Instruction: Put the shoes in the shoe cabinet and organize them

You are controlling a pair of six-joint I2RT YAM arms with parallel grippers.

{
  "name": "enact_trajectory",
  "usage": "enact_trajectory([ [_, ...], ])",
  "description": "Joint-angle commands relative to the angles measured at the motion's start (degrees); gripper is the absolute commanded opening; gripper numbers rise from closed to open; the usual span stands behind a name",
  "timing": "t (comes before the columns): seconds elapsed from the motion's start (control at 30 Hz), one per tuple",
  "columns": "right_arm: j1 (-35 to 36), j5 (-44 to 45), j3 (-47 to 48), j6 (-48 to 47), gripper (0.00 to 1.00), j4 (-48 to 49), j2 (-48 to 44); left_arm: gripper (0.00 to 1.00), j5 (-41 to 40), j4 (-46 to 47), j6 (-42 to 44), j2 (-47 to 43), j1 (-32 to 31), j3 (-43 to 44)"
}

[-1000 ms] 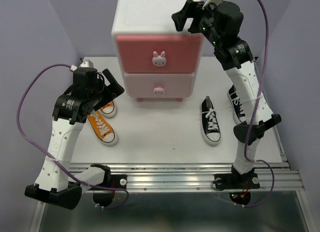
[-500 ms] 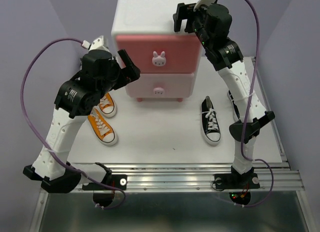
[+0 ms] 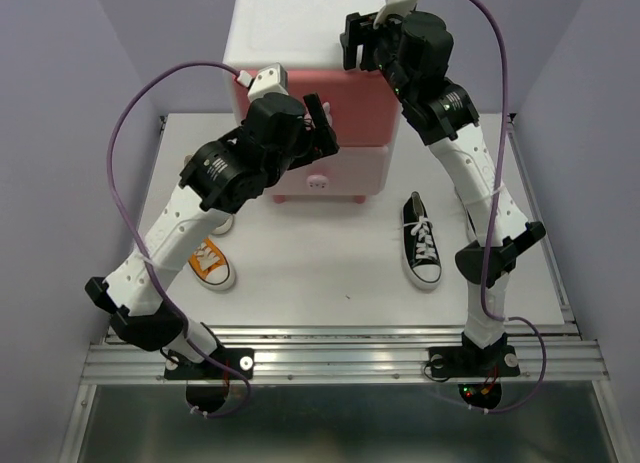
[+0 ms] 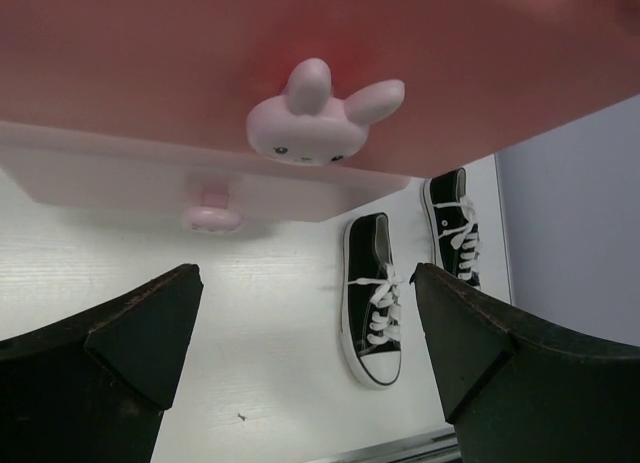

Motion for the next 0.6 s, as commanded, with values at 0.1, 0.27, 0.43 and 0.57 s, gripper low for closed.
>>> enact_trajectory([
  [0.1,1.18,-3.63,-2.78,2.80,0.74,-12.61,2.70,0.99,-7.23,6.39,2.54,4.19,-0.04,6.19],
  [0.27,1.18,-4.16,-3.04,3.07,0.74,-13.14,2.61,0.99,-7.24,9.11,6.05,7.26,0.40,7.25],
  [0.43,1.18,-5.83,-3.13,3.59,0.73,-13.49,2.61,0.99,-5.13,11.30,5.18,8.06,3.91,7.08],
  [0.57,1.18,-6.45,-3.48,3.77,0.72,-13.84,2.43,0.99,-4.42,12.63,6.24,8.50,5.23,6.81],
])
